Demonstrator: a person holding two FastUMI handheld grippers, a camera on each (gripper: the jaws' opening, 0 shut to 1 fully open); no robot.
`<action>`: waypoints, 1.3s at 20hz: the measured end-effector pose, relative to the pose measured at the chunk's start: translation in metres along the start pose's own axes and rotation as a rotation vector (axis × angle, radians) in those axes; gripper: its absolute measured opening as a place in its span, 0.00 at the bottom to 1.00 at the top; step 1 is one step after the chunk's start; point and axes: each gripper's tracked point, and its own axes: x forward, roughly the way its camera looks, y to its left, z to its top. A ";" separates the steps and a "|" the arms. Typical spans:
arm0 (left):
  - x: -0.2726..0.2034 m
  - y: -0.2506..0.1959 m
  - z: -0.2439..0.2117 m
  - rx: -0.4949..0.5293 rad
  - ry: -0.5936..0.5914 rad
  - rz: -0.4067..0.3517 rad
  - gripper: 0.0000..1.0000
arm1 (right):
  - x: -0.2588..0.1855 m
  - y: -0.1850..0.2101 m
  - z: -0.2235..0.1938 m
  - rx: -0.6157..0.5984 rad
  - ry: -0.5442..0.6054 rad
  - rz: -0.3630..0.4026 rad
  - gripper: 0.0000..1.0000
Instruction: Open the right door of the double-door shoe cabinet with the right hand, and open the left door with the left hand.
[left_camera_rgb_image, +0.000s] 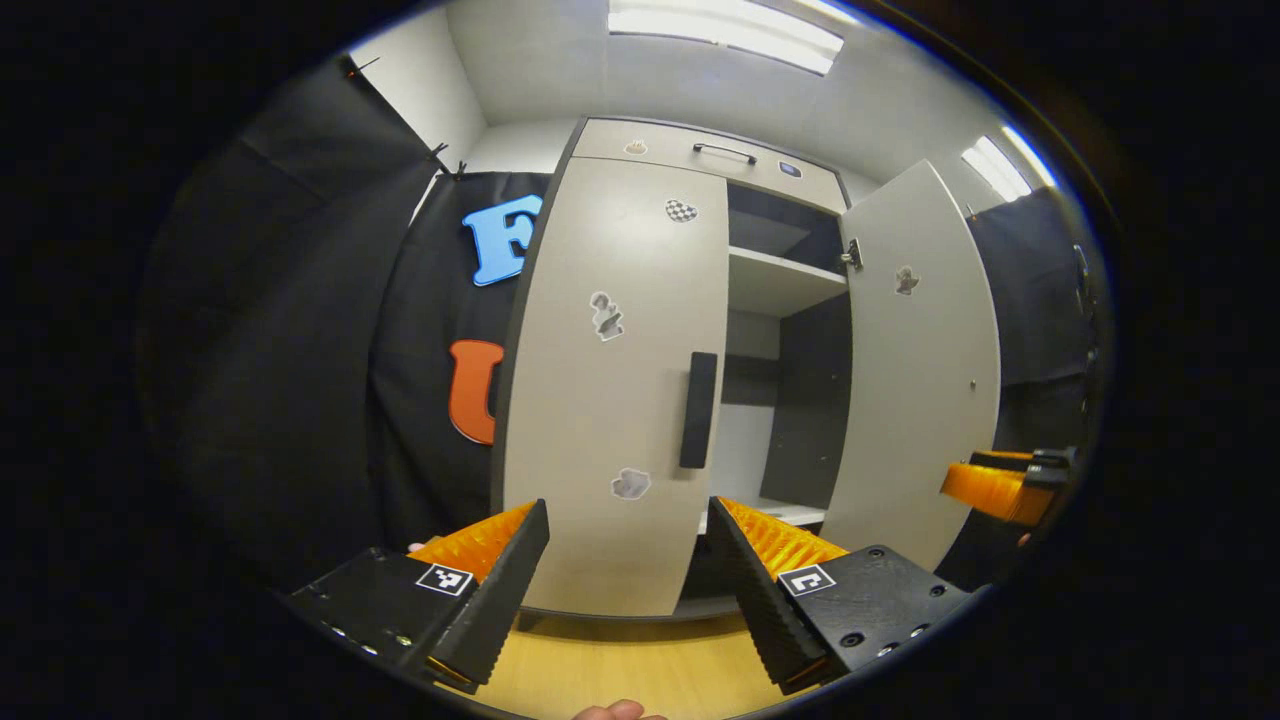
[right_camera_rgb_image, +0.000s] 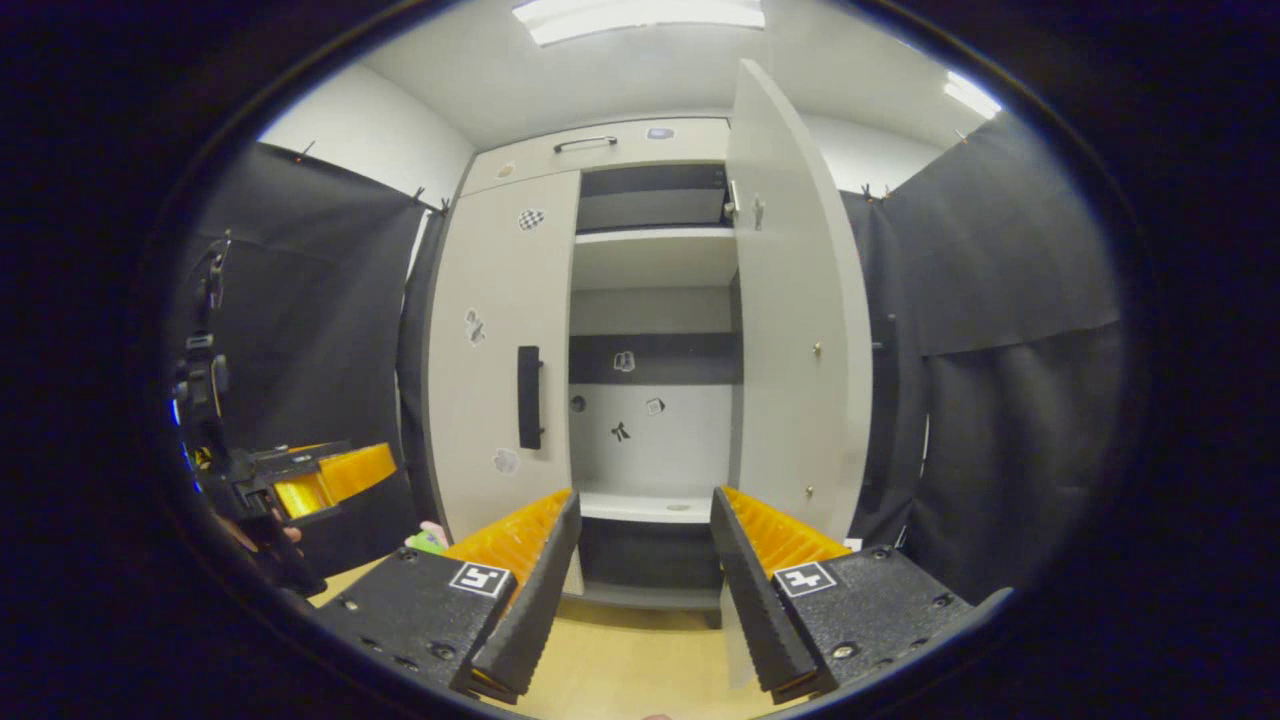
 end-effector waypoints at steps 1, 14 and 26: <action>0.012 -0.005 0.005 0.000 -0.013 -0.001 0.95 | 0.001 0.002 -0.002 -0.003 0.006 0.016 0.81; 0.181 -0.055 0.008 0.076 0.019 0.014 0.95 | 0.002 0.002 -0.016 0.021 0.015 0.124 0.82; 0.204 -0.043 -0.006 0.084 0.062 0.051 0.93 | 0.018 -0.015 -0.032 0.089 0.042 0.077 0.81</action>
